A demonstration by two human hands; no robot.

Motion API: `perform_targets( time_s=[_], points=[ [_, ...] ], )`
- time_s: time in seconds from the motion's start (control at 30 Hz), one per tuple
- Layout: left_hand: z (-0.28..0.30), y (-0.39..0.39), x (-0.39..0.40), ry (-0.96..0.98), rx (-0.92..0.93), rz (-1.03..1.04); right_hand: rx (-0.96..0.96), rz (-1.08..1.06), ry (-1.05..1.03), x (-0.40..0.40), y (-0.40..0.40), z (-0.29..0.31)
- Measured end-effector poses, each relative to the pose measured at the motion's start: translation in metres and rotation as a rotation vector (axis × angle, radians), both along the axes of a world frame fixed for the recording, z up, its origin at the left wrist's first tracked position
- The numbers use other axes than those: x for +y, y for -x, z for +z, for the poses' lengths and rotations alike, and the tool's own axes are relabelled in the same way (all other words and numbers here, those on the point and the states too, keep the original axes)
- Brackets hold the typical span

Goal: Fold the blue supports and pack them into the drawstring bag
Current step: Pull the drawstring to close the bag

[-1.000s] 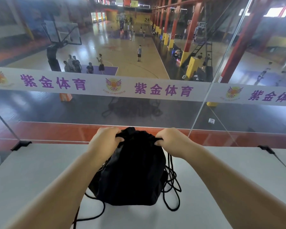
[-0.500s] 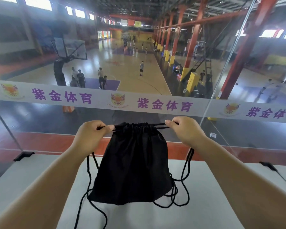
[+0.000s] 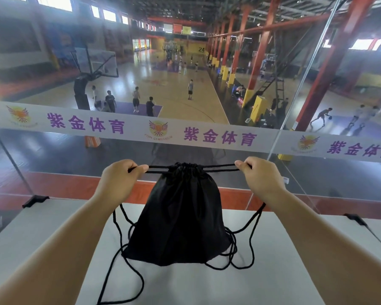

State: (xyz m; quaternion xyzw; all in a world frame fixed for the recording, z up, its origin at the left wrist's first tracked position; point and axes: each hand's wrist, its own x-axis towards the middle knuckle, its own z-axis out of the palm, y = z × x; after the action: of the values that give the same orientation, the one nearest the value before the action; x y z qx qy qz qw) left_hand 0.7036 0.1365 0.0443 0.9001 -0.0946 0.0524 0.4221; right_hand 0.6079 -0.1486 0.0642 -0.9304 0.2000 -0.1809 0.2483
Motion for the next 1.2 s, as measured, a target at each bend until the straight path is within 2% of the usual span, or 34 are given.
perform_targets(
  time_s=[0.17, 0.3, 0.37, 0.5, 0.6, 0.8, 0.9, 1.0, 1.2],
  points=[
    [-0.001, 0.011, -0.005, 0.045, 0.055, -0.103, -0.012, 0.023, -0.086, -0.001, 0.005, 0.006],
    [0.01, 0.019, -0.011, 0.022, 0.04, -0.234, -0.054, 0.151, -0.156, 0.015, 0.004, 0.013],
    [0.014, 0.022, -0.013, 0.023, 0.02, -0.27, -0.017, 0.255, -0.148, 0.027, 0.002, 0.014],
    [0.013, 0.029, -0.015, 0.006, 0.031, -0.278, 0.18, 0.428, -0.192, 0.047, -0.005, 0.009],
    [0.011, 0.035, -0.016, 0.032, 0.023, -0.296, 0.209, 0.472, -0.153, 0.057, -0.012, 0.005],
    [0.019, 0.048, -0.017, 0.104, 0.022, -0.365, 0.141, 0.725, 0.061, 0.086, -0.029, 0.002],
    [0.021, 0.048, -0.012, 0.1, 0.028, -0.318, 0.111, 0.776, 0.118, 0.096, -0.038, 0.001],
    [0.017, 0.042, 0.001, 0.044, 0.045, -0.269, 0.106, 0.763, 0.086, 0.098, -0.043, 0.0],
    [0.009, 0.033, 0.023, -0.3, -0.025, -0.343, 0.236, 0.701, 0.086, 0.094, -0.046, 0.015]
  ],
)
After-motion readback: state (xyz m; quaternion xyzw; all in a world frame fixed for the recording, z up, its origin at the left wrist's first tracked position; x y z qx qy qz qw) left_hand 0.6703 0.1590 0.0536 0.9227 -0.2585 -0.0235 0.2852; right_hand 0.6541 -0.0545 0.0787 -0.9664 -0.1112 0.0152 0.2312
